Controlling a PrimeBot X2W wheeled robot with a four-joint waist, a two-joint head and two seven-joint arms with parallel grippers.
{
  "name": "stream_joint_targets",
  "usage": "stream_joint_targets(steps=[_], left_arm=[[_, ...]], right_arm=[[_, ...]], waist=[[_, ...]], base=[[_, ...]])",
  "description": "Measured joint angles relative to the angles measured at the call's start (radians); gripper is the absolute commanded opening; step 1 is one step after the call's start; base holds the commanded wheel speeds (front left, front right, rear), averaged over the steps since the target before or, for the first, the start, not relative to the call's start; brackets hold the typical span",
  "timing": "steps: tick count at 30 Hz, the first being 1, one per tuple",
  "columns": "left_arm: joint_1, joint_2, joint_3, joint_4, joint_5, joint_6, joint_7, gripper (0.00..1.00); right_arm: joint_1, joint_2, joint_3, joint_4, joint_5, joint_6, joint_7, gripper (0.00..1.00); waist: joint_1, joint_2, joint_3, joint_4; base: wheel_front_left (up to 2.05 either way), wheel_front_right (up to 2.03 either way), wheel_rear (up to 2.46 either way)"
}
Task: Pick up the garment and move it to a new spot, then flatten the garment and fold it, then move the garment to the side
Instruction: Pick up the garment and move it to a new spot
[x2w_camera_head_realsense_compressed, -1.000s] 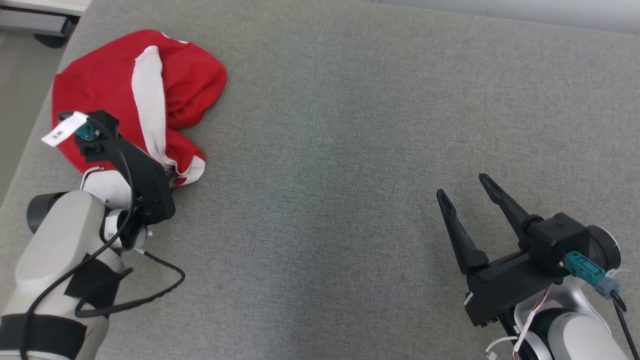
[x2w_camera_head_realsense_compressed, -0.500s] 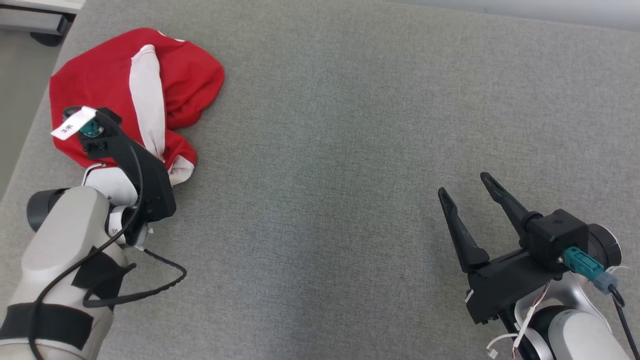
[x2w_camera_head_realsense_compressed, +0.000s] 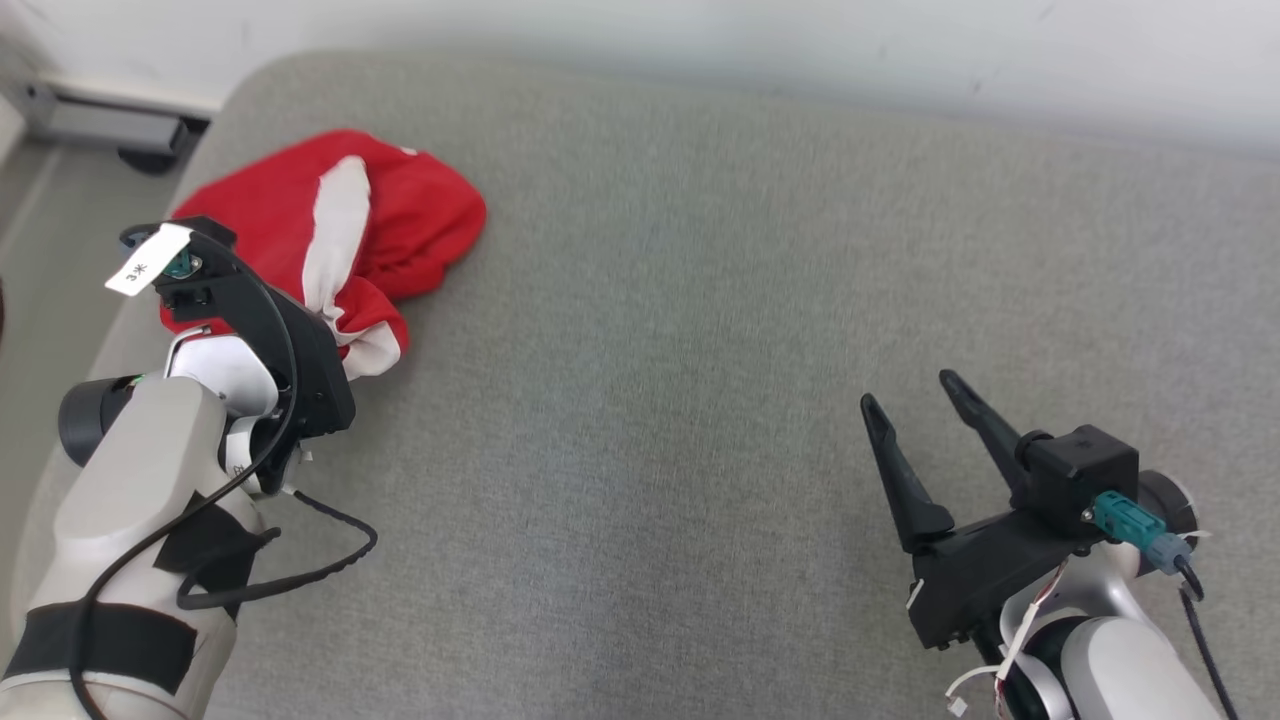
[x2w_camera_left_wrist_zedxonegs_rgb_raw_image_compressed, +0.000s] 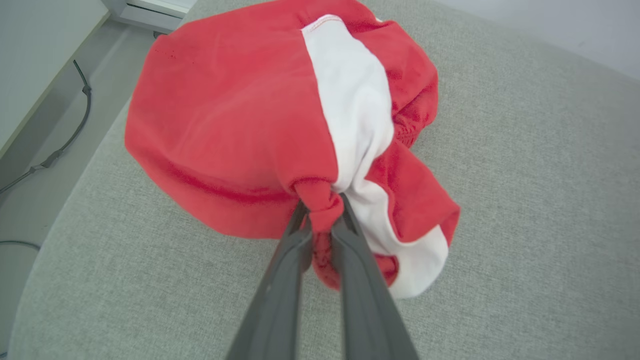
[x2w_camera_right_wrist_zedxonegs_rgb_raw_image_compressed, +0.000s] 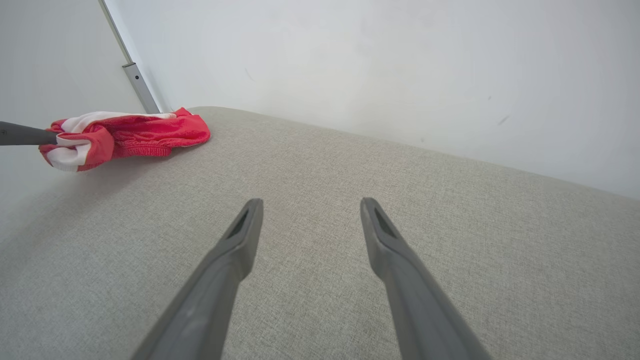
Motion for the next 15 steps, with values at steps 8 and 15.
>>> stream_joint_targets(steps=[8, 15], left_arm=[[-0.003, -0.012, -0.014, 0.002, 0.009, -0.020, -0.064, 0.00], [-0.003, -0.030, -0.032, -0.007, 0.012, -0.045, -0.098, 0.00]], right_arm=[[0.015, 0.033, -0.007, 0.069, 0.023, -0.007, -0.044, 1.00], [0.045, 0.049, -0.008, 0.096, 0.041, -0.018, -0.070, 1.00]], waist=[[-0.0001, 0.0000, -0.103, -0.006], [-0.0002, -0.0001, -0.196, -0.028]], base=[[0.00, 0.00, 0.00], [0.00, 0.00, 0.00]])
